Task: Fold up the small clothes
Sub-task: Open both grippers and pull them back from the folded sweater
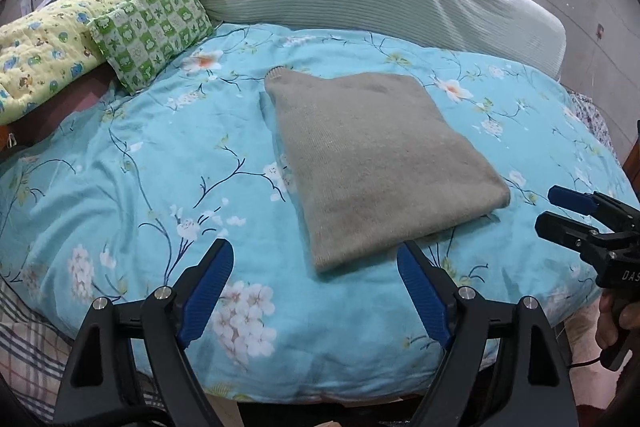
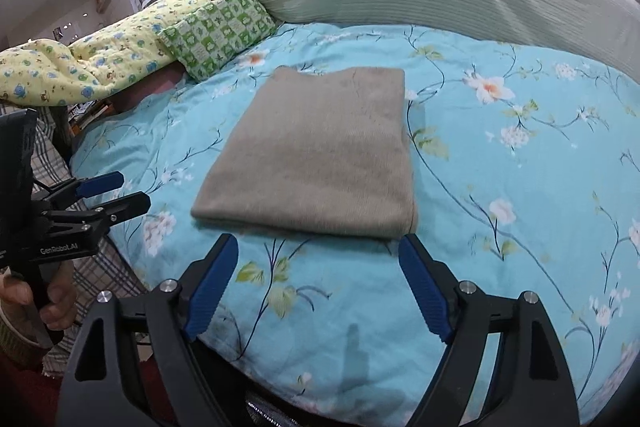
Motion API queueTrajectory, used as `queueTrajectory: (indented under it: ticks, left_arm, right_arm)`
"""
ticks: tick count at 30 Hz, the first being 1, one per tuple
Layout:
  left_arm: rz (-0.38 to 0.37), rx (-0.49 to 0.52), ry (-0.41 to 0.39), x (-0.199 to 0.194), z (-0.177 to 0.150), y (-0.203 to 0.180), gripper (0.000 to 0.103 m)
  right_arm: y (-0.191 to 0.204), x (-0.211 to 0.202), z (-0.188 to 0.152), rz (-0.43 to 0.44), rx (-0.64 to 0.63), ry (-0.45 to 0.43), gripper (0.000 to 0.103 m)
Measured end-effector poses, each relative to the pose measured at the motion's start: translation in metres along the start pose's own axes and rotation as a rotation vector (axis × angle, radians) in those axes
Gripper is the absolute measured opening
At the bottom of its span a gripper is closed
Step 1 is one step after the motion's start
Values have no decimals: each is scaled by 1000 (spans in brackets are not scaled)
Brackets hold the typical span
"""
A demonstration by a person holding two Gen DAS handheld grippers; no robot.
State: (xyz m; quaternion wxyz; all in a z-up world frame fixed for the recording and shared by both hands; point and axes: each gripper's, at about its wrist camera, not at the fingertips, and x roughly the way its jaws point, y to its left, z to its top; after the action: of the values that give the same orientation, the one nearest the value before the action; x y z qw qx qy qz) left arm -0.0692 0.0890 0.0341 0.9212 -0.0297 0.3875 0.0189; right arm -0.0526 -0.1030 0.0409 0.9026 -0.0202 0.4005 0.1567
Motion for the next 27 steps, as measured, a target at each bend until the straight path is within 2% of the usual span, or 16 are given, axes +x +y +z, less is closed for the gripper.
queueTrajectory:
  ticks: [13,27]
  left_arm:
    - [0,-32,76,46,10,0,84]
    - [96,19,148,71,24,-10,84]
  right_arm:
    - [-2,38,15,10,5,38,83]
    - [-9,66,27,-10,20,108,83]
